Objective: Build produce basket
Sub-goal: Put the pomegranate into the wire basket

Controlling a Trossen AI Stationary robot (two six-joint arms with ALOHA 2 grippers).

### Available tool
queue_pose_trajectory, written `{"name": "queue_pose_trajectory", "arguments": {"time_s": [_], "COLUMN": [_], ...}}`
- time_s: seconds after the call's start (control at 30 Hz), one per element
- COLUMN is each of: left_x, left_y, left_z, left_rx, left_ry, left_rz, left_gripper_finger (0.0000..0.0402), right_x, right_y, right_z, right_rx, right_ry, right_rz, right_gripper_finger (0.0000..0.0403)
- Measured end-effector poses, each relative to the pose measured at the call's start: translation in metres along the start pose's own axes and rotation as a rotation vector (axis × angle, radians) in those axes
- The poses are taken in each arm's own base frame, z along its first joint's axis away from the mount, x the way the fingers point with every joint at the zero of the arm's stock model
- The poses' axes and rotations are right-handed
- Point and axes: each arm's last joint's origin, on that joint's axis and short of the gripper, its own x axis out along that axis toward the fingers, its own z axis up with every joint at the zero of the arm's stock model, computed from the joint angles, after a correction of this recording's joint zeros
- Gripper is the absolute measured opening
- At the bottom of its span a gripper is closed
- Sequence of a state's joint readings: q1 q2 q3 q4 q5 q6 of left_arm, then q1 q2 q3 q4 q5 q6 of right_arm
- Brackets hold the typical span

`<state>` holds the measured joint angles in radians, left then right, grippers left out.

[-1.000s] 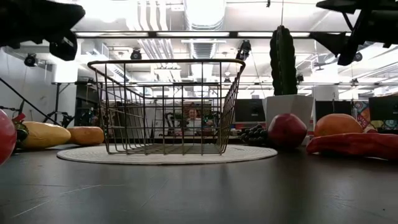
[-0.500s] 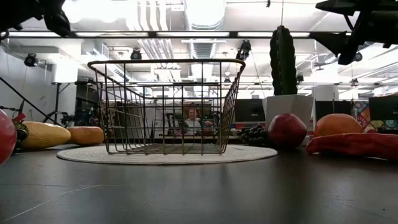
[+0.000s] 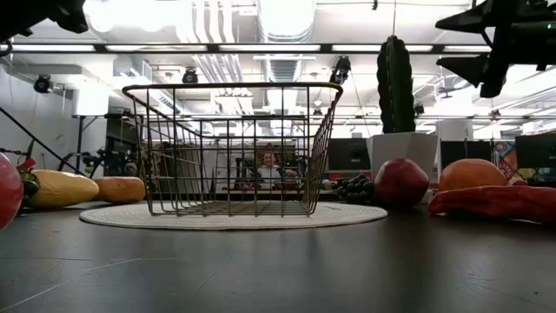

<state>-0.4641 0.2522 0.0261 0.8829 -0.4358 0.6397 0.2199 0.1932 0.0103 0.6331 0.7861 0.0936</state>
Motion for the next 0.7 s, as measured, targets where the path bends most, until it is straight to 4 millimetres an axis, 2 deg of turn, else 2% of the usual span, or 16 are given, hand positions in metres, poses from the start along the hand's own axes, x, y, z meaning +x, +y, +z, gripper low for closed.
{"name": "queue_pose_trajectory", "arguments": {"time_s": [0.2,0.3,0.43,0.57,0.7], "left_x": [0.000,0.000,0.000,0.000,0.000], "left_y": [0.000,0.000,0.000,0.000,0.000], "left_z": [0.000,0.000,0.000,0.000,0.000], "left_rx": [0.005,0.004,0.004,-0.001,-0.001], "left_ry": [0.001,0.001,0.002,0.001,0.001], "left_rz": [-0.001,-0.001,-0.002,-0.001,-0.001], "left_gripper_finger": [0.0011,0.0011,0.0011,0.0011,0.0011], "right_x": [0.000,0.003,0.012,0.033,0.051], "right_y": [0.001,0.006,0.015,0.036,0.055], "right_z": [0.000,-0.003,-0.003,-0.012,-0.009], "right_rx": [0.054,0.101,0.117,-0.064,-0.269], "right_ry": [0.004,0.052,0.107,0.249,0.412], "right_rz": [0.009,0.089,0.094,0.087,0.095], "right_gripper_finger": [0.0359,0.0359,0.0351,0.0338,0.0332]}}
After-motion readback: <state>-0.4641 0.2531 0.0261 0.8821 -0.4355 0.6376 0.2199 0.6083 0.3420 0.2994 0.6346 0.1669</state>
